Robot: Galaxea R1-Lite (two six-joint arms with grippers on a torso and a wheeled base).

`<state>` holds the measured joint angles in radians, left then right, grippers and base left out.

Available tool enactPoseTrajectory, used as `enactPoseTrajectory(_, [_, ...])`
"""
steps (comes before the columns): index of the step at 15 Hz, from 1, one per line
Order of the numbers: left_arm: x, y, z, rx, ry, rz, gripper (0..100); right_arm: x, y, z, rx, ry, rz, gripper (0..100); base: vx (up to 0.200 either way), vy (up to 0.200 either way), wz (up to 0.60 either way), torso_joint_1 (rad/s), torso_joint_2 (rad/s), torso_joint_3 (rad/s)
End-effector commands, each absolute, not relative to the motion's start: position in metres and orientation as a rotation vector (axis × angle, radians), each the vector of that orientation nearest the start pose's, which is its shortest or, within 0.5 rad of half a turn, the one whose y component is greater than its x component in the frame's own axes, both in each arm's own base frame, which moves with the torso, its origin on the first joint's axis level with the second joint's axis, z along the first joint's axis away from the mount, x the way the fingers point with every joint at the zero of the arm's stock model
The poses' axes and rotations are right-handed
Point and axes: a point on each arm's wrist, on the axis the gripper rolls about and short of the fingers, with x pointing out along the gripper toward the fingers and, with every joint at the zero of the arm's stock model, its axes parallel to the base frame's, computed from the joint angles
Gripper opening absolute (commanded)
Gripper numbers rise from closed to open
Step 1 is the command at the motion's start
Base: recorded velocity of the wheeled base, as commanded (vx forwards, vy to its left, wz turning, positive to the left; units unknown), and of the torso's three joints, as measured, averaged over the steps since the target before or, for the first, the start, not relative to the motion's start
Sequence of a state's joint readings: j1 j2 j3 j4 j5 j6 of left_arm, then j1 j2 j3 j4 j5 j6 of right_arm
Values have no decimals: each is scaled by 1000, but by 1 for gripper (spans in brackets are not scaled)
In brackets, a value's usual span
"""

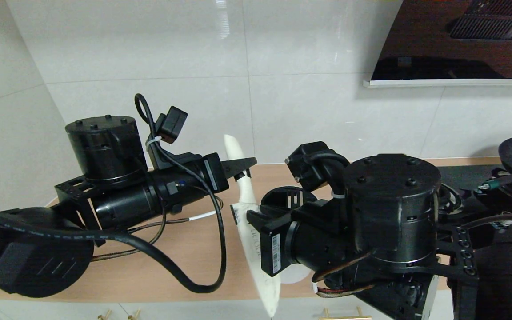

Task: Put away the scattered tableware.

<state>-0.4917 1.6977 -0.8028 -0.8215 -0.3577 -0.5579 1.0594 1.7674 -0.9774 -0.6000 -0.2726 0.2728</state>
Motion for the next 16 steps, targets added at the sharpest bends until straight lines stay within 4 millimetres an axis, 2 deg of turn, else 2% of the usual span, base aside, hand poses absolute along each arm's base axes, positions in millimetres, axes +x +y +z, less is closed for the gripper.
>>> enactPoseTrajectory(1, [266, -153, 202, -518, 309, -811, 0, 170, 289, 203, 135, 262, 754, 0, 0, 0, 0, 0, 0, 0])
enactPoseTrajectory(9, [266, -152, 205, -550, 303, -808, 0, 171, 284, 209, 146, 244, 725, 0, 0, 0, 0, 0, 0, 0])
enactPoseTrajectory(10, [266, -151, 205, -549, 300, -806, 0, 170, 283, 210, 148, 241, 725, 100, 0, 0, 0, 0, 0, 0])
enactPoseTrajectory(13, [267, -146, 210, -553, 268, -796, 0, 167, 276, 221, 171, 211, 717, 100, 0, 0, 0, 0, 0, 0])
enactPoseTrajectory(16, [268, -131, 228, -562, 174, -765, 0, 174, 244, 249, 220, 136, 655, 100, 0, 0, 0, 0, 0, 0])
